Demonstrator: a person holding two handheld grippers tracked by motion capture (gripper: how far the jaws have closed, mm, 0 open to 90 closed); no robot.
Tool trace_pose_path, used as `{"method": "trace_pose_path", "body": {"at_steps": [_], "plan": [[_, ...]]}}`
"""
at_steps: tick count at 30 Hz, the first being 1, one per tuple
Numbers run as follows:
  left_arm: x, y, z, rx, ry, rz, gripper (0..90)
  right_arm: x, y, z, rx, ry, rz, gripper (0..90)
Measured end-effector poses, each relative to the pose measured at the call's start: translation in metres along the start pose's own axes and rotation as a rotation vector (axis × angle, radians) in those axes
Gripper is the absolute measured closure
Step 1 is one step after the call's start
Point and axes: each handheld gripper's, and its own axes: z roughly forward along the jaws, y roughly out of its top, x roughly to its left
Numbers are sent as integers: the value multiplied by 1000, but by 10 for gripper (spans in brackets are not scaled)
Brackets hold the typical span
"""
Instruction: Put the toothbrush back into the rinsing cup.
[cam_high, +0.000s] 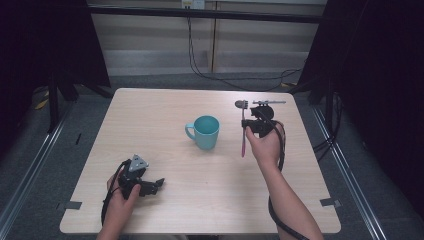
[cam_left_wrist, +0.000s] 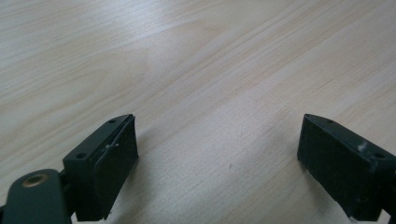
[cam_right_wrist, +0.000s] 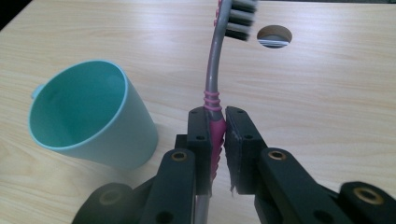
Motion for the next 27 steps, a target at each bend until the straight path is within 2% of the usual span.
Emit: {"method": "trace_pose_path", "body": {"at_steps": [4, 8, 11, 15, 19, 23, 27], "plan": [[0, 0, 0, 0, 0, 0, 118, 0, 1, -2, -37, -5, -31, 814], [0, 0, 0, 0, 0, 0, 118, 2, 1, -5, -75, -9, -35, 814], [0, 0, 0, 0, 0, -2, 118, 5, 2, -8, -105, -11, -58, 814], [0, 0, 0, 0, 0, -1, 118, 10, 4, -11, -135, 2, -72, 814], [0, 0, 0, 0, 1, 0, 118, 13, 5, -13, -174, 11, -107, 813], [0, 0, 0, 0, 0, 0, 118, 14, 6, -15, -222, 21, -111, 813], [0, 0, 0, 0, 1, 0, 118, 13, 5, -16, -246, 22, -117, 813]]}}
